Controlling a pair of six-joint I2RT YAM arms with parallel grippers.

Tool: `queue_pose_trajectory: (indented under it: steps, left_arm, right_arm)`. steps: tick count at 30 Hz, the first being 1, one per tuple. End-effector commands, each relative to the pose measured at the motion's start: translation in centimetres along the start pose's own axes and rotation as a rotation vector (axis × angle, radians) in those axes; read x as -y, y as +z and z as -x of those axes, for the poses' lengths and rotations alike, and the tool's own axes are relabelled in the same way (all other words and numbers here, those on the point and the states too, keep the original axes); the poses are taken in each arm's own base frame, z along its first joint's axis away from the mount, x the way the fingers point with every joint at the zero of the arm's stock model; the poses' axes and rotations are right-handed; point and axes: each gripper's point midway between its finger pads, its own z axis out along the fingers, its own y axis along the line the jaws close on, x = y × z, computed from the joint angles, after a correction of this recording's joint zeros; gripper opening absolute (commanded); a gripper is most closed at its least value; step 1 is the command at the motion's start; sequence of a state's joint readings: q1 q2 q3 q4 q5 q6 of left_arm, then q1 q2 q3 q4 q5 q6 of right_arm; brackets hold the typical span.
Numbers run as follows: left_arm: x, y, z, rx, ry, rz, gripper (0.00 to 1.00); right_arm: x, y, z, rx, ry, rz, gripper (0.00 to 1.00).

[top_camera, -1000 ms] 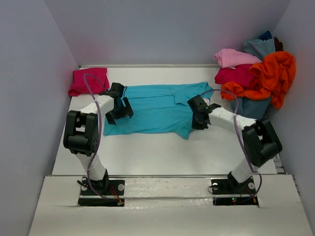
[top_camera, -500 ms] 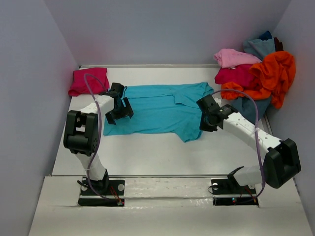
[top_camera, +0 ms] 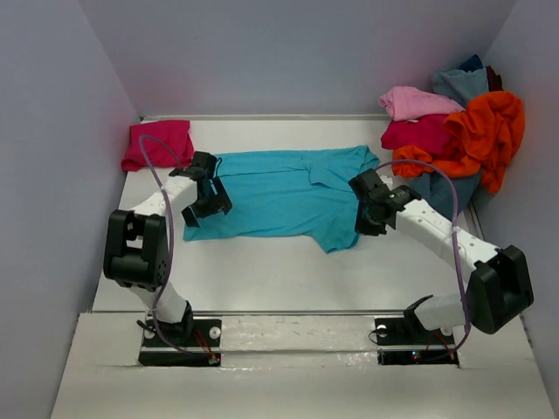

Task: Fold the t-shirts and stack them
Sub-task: Fold the tshirt

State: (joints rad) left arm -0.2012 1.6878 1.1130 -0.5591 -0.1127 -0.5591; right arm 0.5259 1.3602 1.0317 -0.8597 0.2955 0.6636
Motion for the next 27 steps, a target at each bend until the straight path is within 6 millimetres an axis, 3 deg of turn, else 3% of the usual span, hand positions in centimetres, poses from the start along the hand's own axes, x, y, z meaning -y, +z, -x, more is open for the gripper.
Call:
queue_pose_trajectory:
  steps: [1,7,10,16,27]
  left_arm:
    - [-1.4,-3.1,0.6,0.089,-0.066,0.019,0.98]
    - [-3.4,-4.6,-0.3,0.117,-0.116,0.048,0.98]
    - [-4.8,-4.1,-2.0,0.083,-0.129,0.081,0.98]
    - [-6.7,-3.4,-3.3,0.057,-0.212,0.094,0.97]
    - [-8.3,-2.8,-1.1,0.073,-0.266,0.052,0.95]
  right_arm:
    - [-0.6,0.0,-0.1,0.002,0.003,0.02,0.07]
    - [-0.7,0.3,-0.1,-0.004,-0.019,0.019,0.07]
    - [-0.8,0.6,-0.3,-0.011,-0.028,0.021,0.07]
    - [-1.0,0.7,-0.3,-0.012,-0.036,0.032,0.07]
    - [-1.2,1.0,-0.3,-0.019,-0.053,0.034,0.07]
